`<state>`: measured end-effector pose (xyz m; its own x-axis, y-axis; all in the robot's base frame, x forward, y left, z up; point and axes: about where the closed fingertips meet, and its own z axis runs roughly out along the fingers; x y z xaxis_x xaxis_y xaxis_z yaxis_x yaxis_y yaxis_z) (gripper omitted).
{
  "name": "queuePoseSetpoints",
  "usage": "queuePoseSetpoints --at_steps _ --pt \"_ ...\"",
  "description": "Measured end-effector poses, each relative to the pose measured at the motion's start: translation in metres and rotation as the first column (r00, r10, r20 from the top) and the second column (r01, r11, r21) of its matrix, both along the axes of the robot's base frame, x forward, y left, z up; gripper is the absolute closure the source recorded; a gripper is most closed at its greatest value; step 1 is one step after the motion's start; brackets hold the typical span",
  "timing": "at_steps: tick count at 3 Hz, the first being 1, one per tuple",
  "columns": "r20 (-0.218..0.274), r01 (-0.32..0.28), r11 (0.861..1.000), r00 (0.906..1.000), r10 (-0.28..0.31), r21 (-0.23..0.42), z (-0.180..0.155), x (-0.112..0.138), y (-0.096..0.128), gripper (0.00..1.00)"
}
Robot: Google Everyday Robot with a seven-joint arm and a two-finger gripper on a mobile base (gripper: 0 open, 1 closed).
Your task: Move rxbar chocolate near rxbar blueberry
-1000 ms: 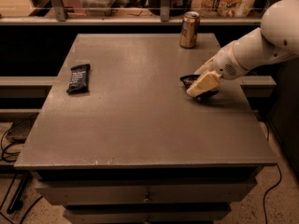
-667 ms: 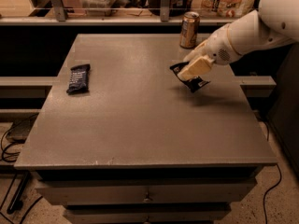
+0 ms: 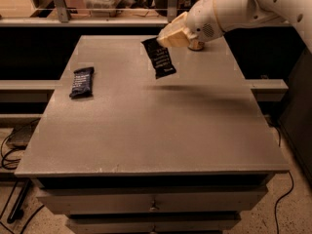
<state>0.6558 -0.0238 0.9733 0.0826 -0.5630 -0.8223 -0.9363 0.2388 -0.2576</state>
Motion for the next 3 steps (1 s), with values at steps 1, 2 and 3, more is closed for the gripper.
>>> queuePoseSetpoints --at_steps 1,2,3 --pt "0.0 0.0 1.0 1.0 0.0 0.0 0.0 0.0 0.0 1.0" --pt "-0.03 -0.045 0.998 0.9985 0.046 0.043 -0.006 0.0 0.031 1.0" --pt "-0.115 -0.173 0.98 0.9762 0.184 0.095 -0.024 -0.01 0.088 1.0"
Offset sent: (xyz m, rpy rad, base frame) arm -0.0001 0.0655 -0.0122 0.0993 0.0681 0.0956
